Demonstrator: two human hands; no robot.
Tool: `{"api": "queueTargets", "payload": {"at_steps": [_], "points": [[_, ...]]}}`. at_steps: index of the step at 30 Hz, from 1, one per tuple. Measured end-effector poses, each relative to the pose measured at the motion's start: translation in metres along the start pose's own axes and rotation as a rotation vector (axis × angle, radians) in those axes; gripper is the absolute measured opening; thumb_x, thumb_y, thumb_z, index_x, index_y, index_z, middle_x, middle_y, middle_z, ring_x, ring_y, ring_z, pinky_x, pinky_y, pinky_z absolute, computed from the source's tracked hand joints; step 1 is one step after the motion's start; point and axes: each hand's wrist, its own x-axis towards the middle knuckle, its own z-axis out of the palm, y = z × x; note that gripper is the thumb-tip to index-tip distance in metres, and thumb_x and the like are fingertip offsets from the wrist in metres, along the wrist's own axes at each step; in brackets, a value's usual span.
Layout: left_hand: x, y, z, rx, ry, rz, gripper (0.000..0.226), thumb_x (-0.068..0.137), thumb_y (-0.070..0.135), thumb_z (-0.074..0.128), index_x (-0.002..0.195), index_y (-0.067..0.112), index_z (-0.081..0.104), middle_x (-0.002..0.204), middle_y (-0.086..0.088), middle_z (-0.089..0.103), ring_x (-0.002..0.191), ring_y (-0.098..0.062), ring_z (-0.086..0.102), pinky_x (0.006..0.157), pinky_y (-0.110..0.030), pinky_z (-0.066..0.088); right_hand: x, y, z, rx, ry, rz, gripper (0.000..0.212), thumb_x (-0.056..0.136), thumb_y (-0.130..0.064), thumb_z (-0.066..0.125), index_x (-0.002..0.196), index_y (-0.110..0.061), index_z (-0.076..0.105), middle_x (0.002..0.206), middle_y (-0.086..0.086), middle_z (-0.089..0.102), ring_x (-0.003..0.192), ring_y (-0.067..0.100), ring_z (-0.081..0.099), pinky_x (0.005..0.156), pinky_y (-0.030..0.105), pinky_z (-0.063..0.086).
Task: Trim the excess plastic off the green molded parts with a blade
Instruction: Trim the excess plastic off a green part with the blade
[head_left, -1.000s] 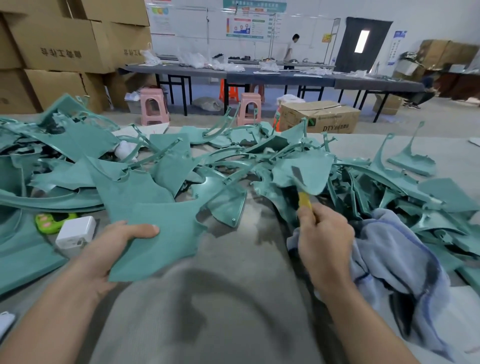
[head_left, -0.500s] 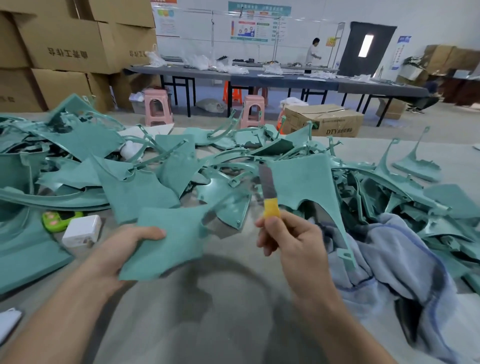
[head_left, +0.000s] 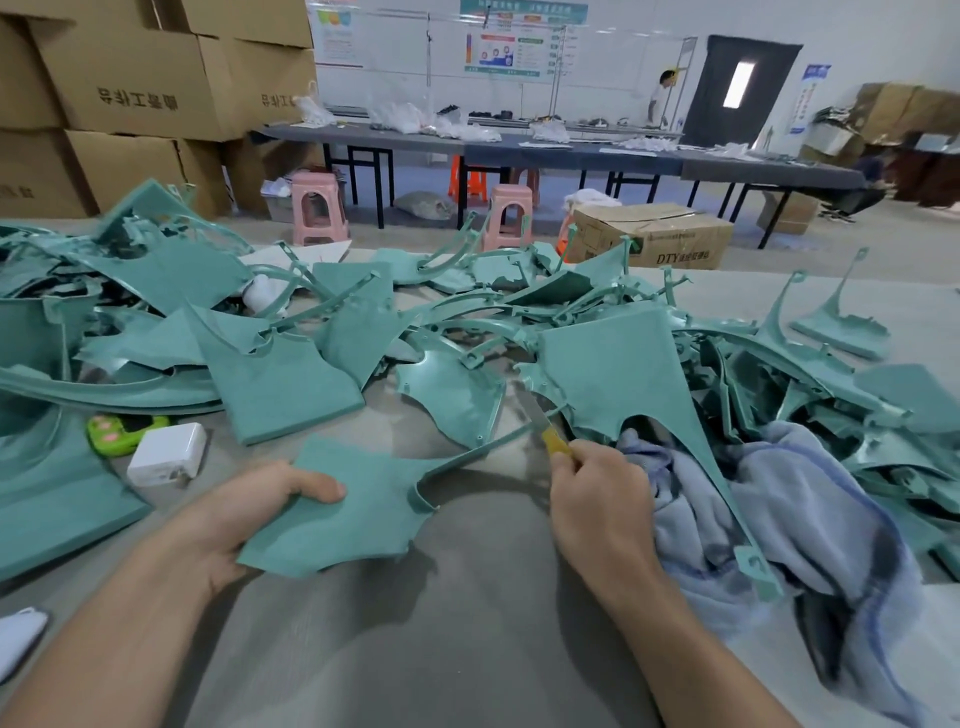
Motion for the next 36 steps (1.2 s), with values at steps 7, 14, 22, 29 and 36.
{"api": "queueTargets", "payload": {"at_steps": [7, 14, 22, 29, 36], "points": [[0.0, 0.0, 0.001, -0.069, -0.047, 0.012, 0.049, 0.064, 0.004, 0.071, 0.112, -0.007, 0.065, 0.094, -0.03, 0.072, 0.064, -0.037, 0.071, 0.048, -0.04, 0.058, -0.016, -0.018, 0.007, -0.042, -0.269, -0.237, 0.036, 0.099, -0.035, 0.048, 0.067, -0.018, 0.051, 0.061, 0.0, 0.057, 0.058, 0.021, 0.052, 0.056, 0.042, 0.042], [-0.001, 0.0, 0.003, -0.083, -0.054, 0.008, 0.046, 0.069, 0.005, 0.066, 0.114, -0.008, 0.064, 0.091, -0.03, 0.072, 0.063, -0.037, 0.07, 0.045, -0.038, 0.056, -0.016, -0.008, -0.006, 0.215, -0.208, -0.27, 0.033, 0.1, -0.035, 0.055, 0.07, -0.021, 0.054, 0.057, -0.006, 0.053, 0.05, 0.009, 0.043, 0.047, 0.024, 0.029], [-0.003, 0.002, 0.002, -0.112, -0.069, 0.034, 0.046, 0.074, 0.004, 0.063, 0.12, -0.006, 0.063, 0.099, -0.03, 0.072, 0.068, -0.037, 0.071, 0.047, -0.039, 0.057, 0.002, 0.003, -0.004, 0.094, 0.104, -0.032, 0.042, 0.104, -0.037, 0.053, 0.065, -0.021, 0.049, 0.054, -0.006, 0.05, 0.055, 0.013, 0.048, 0.05, 0.028, 0.031], [-0.004, 0.005, 0.004, -0.121, -0.056, 0.091, 0.042, 0.073, 0.006, 0.065, 0.114, -0.001, 0.069, 0.098, -0.029, 0.072, 0.064, -0.037, 0.07, 0.048, -0.043, 0.057, -0.017, -0.004, 0.006, 0.344, -0.213, -0.279, 0.031, 0.101, -0.036, 0.059, 0.072, -0.024, 0.059, 0.059, -0.009, 0.055, 0.051, 0.006, 0.042, 0.05, 0.022, 0.033], [-0.007, 0.005, 0.002, -0.129, -0.067, 0.118, 0.029, 0.073, 0.006, 0.064, 0.1, 0.004, 0.076, 0.099, -0.028, 0.073, 0.066, -0.039, 0.07, 0.051, -0.044, 0.055, -0.018, -0.007, 0.006, 0.243, -0.434, -0.412, 0.023, 0.096, -0.025, 0.059, 0.079, -0.01, 0.063, 0.067, 0.008, 0.06, 0.055, 0.019, 0.047, 0.06, 0.045, 0.043]]}}
